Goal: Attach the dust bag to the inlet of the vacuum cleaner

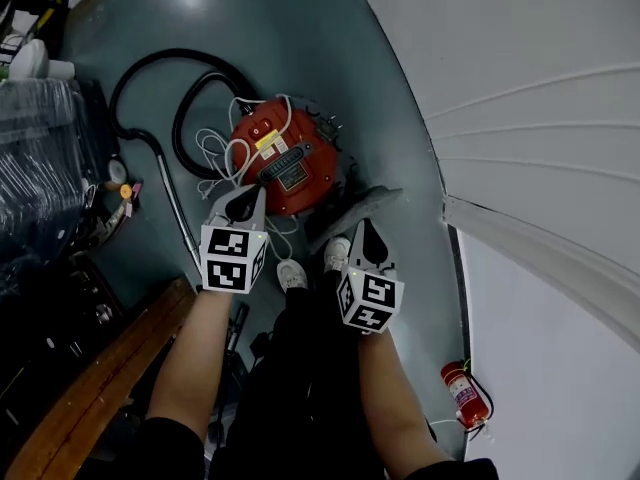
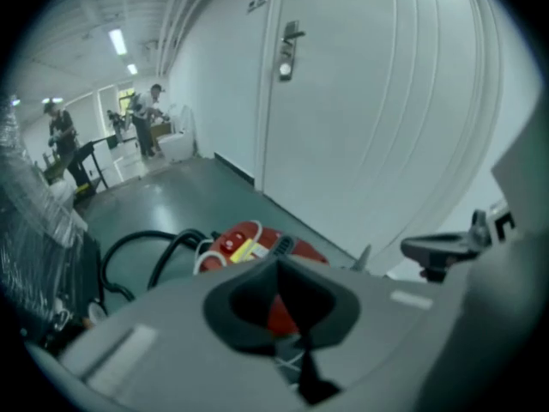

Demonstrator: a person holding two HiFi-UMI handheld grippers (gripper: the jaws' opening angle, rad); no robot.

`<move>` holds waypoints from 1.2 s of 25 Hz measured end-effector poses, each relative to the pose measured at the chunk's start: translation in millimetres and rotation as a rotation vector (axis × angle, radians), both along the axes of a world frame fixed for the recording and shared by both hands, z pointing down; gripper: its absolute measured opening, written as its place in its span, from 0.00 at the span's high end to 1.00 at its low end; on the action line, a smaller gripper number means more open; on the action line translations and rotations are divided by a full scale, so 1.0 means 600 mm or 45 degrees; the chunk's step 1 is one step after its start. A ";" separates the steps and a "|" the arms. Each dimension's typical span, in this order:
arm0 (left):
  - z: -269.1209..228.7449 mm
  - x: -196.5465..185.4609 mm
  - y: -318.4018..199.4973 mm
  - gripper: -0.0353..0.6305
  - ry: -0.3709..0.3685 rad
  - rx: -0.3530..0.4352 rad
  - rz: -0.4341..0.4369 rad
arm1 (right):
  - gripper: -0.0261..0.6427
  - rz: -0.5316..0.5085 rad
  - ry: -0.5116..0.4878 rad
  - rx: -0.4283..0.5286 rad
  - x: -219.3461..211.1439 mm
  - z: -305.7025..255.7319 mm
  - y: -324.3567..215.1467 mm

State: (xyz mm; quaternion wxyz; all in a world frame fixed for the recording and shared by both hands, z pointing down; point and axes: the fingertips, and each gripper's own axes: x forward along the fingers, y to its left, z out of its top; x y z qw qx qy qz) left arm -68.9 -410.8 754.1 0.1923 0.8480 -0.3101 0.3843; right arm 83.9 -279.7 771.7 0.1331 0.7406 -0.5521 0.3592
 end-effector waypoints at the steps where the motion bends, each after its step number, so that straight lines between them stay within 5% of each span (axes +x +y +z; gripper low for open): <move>1: -0.020 0.002 0.006 0.95 0.033 -0.015 -0.018 | 0.97 -0.019 0.015 0.014 -0.004 -0.022 -0.006; 8: -0.226 0.031 0.067 0.95 0.246 -0.046 -0.050 | 0.97 -0.111 0.052 0.154 -0.034 -0.230 -0.029; 20: -0.675 -0.011 0.103 0.95 0.457 0.298 -0.110 | 0.97 -0.191 0.082 0.414 -0.075 -0.654 -0.030; 26: -0.646 0.086 0.090 0.95 0.485 0.525 -0.099 | 0.97 -0.246 0.102 0.694 0.019 -0.656 -0.068; 30: -0.695 0.066 0.090 0.95 0.537 0.536 -0.110 | 0.97 -0.276 0.188 0.753 -0.006 -0.737 -0.063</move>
